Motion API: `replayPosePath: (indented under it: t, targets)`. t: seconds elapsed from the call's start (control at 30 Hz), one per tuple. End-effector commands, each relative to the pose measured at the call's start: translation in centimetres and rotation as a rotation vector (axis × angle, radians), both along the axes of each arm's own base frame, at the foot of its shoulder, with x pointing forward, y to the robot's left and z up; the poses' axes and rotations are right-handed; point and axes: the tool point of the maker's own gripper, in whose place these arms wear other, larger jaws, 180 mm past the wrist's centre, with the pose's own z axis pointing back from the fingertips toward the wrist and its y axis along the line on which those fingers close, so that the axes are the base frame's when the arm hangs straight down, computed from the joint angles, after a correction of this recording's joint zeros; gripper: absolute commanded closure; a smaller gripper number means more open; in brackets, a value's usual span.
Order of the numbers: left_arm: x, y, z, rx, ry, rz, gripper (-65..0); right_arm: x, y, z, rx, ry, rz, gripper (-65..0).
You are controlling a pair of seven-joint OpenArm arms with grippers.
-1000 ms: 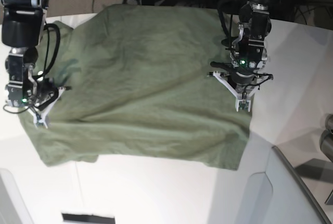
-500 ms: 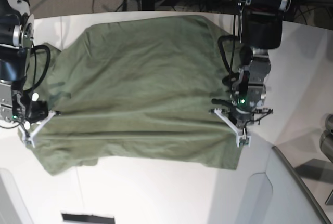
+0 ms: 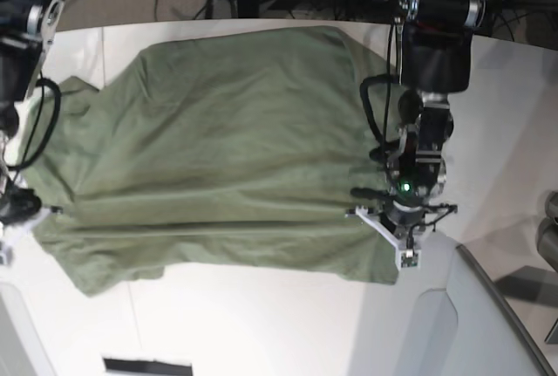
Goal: Layout the t-shirt on the table in an organized manner, then fold the t-shirt properly
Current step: 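Regrasp the shirt edge with both grippers and smooth it flat, then drag the shirt edge with both grippers toward the robot base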
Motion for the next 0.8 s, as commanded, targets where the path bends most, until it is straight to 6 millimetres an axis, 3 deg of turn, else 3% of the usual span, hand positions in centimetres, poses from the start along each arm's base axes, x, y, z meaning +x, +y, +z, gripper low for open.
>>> replayPosePath:
  t: [0.0,0.07,0.17,0.3,0.4,0.57,0.77]
  targets:
    - [0.3,-0.2,1.5,0.01,-0.036,-0.009,0.0,-0.4,0.5,0.8,0.009,-0.018,0.006,-0.2]
    - [-1.4,-0.4,0.6,0.009,-0.004,-0.011,0.0,-2.1,1.2,1.0,-0.004,-0.005,0.008,0.0]
    - [-4.2,-0.2,-1.5,0.007,0.065,-0.002,0.0,-4.5,2.2,-0.6,0.001,0.029,0.017,0.0]
    - [-7.5,-0.3,-4.4,0.007,0.15,-0.005,0.0,-6.2,2.5,-2.3,0.007,0.045,0.024,0.0]
    - [-8.3,0.0,-5.6,0.009,0.185,0.0,0.0,-6.8,2.5,-2.7,0.008,0.061,0.023,0.0]
    - [-4.9,0.4,-4.7,0.019,0.117,-0.001,0.0,-9.0,2.5,-3.7,0.002,0.099,0.021,0.0]
    - [0.7,0.8,-3.9,0.018,0.076,0.009,0.0,-11.3,6.1,-5.8,0.083,0.137,0.019,-0.6]
